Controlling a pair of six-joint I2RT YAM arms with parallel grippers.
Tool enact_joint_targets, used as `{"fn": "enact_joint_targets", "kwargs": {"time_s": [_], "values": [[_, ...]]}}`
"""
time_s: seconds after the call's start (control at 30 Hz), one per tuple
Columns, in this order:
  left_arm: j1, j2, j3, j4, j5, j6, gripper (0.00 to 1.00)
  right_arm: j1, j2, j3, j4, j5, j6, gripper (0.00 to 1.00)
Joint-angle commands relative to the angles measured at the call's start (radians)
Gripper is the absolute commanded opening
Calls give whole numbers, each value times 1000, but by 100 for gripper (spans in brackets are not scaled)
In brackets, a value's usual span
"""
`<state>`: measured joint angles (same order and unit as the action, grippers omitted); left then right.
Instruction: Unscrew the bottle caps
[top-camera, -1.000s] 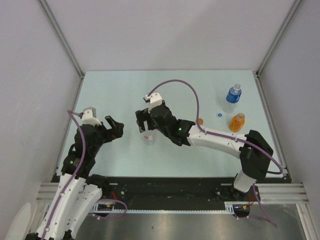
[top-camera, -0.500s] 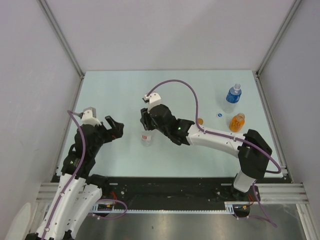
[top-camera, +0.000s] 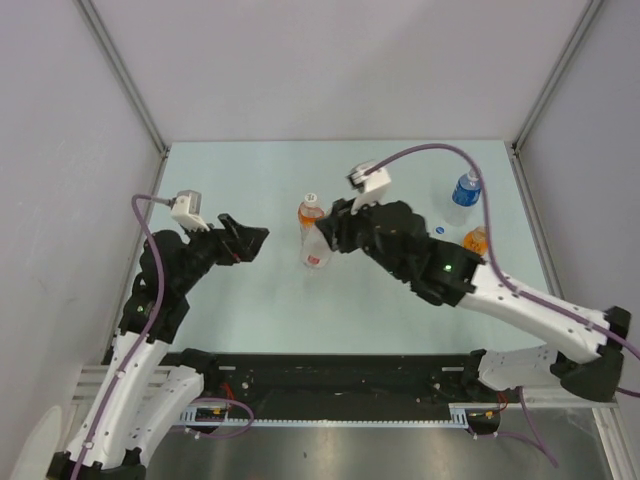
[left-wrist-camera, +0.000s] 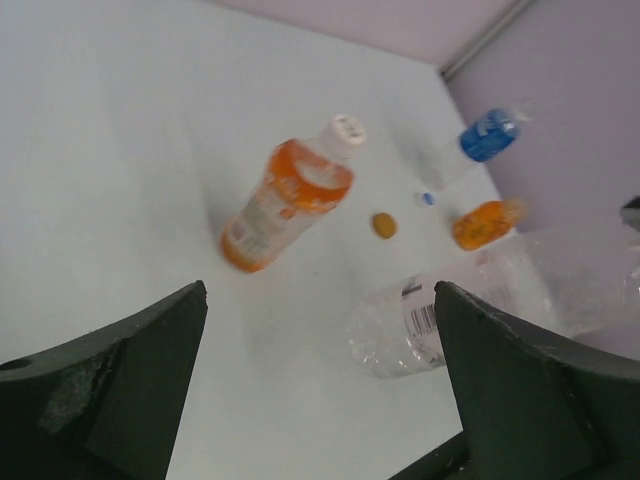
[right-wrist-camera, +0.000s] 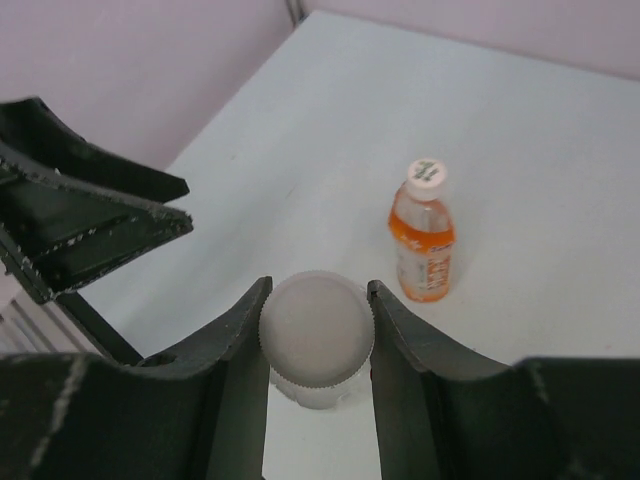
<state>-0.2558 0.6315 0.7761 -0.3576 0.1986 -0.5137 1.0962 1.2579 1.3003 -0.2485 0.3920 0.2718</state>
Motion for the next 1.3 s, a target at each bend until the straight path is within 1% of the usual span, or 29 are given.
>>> {"fn": "enact_joint_targets", "kwargs": {"time_s": [0.0, 0.03, 0.07, 0.1, 0.13, 0.17, 0.2, 0.23, 0.27, 0.3, 0.33, 0.37, 0.4, 0.43, 0.5, 0.53, 0.57, 0.6, 0.77, 1.07, 1.2, 1.23, 1.27], "values": [[-63, -16, 25, 296, 199, -22, 100, -41, -110, 33, -104, 42, 55, 0], [-75, -36, 8, 343, 225, -11, 100, -73, -124, 31, -130, 25, 70, 0], [-85, -41, -1, 447, 258, -3, 100, -93, -156, 28, -138, 1, 116, 0], [-92, -38, -6, 488, 301, 4, 100, -116, -172, 8, -140, -77, 139, 0], [-92, -26, 8, 537, 429, 6, 100, -146, -192, -5, -129, -128, 170, 0], [-94, 17, 20, 558, 494, 7, 100, -204, -210, -22, -118, -183, 196, 0], [-100, 39, 29, 581, 545, -3, 100, -235, -242, -36, -106, -287, 246, 0], [-105, 60, 41, 630, 627, -20, 100, -266, -255, -59, -82, -339, 266, 0], [-109, 97, 48, 653, 660, -37, 100, -321, -264, -62, -77, -379, 286, 0], [-120, 115, 55, 669, 698, -57, 100, -347, -281, -67, -71, -492, 323, 0], [-129, 129, 75, 681, 723, -60, 100, -370, -285, -73, -61, -542, 337, 0], [-143, 140, 84, 677, 760, -52, 100, -396, -291, -75, -51, -595, 352, 0], [-172, 157, 97, 652, 762, -11, 100, -435, -296, -76, -45, -689, 366, 0], [-190, 161, 130, 584, 759, 18, 100, -450, -305, -79, -25, -729, 389, 0], [-247, 178, 161, 510, 716, 102, 100, -466, -313, -88, 21, -829, 408, 0], [-264, 183, 181, 461, 699, 121, 100, -466, -316, -88, 35, -852, 423, 0], [-281, 185, 187, 447, 684, 135, 100, -464, -319, -91, 52, -889, 431, 0], [-302, 188, 189, 441, 658, 144, 100, -466, -319, -93, 80, -900, 440, 0], [-342, 215, 186, 450, 647, 133, 100, -449, -328, -104, 121, -907, 435, 0], [-408, 270, 184, 422, 641, 153, 100, -352, -339, -119, 202, -887, 371, 0], [-439, 283, 189, 411, 662, 158, 100, -312, -342, -119, 204, -834, 313, 0], [-444, 281, 187, 404, 664, 159, 100, -300, -344, -119, 199, -817, 276, 0], [-448, 283, 186, 401, 670, 162, 100, -288, -345, -122, 199, -780, 258, 0]]}}
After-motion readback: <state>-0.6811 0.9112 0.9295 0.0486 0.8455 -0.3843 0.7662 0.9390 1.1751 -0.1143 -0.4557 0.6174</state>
